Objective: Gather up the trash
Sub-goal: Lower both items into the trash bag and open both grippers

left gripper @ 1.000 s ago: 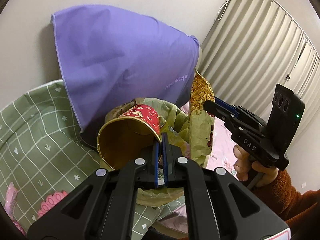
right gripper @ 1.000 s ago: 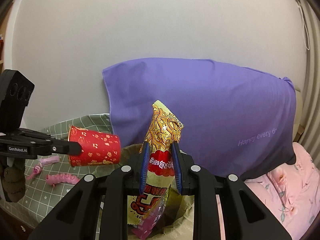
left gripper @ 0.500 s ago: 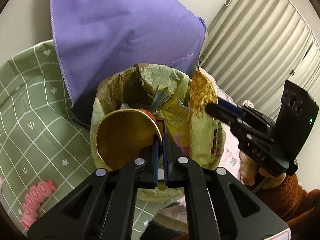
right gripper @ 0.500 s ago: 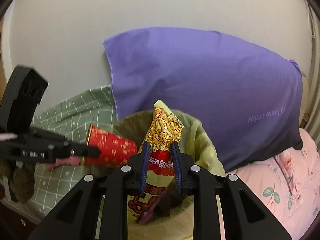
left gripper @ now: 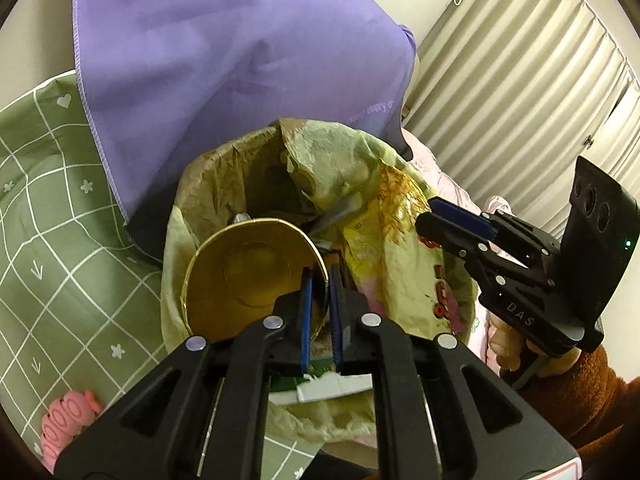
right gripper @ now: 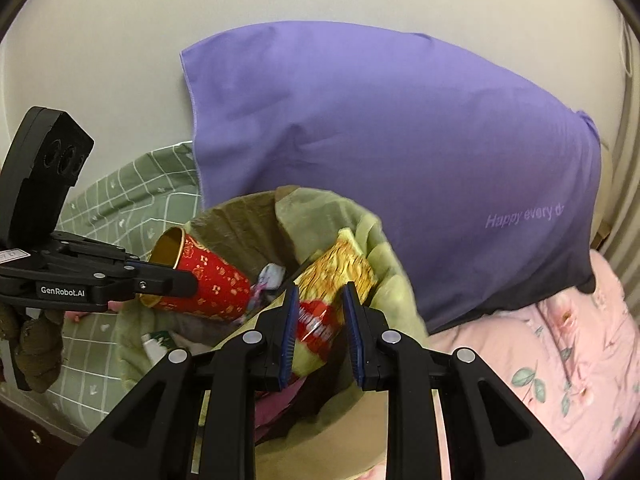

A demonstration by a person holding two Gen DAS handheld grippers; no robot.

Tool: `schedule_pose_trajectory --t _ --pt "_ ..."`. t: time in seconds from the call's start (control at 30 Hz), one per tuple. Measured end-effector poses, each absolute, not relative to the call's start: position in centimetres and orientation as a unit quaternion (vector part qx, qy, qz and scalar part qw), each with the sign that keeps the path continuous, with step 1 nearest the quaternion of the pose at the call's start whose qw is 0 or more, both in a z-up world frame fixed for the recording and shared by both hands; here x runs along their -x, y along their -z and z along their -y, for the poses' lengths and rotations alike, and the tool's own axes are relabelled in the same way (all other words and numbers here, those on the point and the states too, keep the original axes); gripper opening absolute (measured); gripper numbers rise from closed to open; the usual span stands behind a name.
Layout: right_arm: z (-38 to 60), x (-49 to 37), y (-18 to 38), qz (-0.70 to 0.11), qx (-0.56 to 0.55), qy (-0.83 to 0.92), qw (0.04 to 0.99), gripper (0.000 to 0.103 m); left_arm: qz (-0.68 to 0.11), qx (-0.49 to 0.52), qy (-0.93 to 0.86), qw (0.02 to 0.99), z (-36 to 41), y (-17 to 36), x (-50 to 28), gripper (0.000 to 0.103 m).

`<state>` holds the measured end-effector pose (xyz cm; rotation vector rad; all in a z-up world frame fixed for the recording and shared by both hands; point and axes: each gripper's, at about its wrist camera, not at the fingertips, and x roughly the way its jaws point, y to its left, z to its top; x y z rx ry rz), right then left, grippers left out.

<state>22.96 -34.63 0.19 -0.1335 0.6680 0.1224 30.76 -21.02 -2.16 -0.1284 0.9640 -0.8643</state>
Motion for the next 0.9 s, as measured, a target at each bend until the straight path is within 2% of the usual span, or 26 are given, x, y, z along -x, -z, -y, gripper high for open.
schedule_pose_trajectory --t 0.4,0.7,0.87,0.9 --pt "32.4 -22.2 1.4 -0.376 0.063 -0.121 0.916 0.021 -0.459 0.037 0.395 0.795 21.1 2.8 -30.7 0.005" --pt "32.6 -22.5 2.3 -0.408 0.080 -0.085 0.905 0.021 -0.462 0.043 0.400 0.790 21.5 2.6 -30.8 0.005" --pt "33.2 -21.8 1.9 -0.397 0.056 -0.083 0.912 0.021 -0.465 0.068 0.411 0.781 20.6 2.5 -30.8 0.007" --pt "33.4 -21.3 1.7 -0.390 0.047 -0.083 0.916 0.021 -0.462 0.069 0.410 0.783 20.4 2.3 -30.6 0.011"
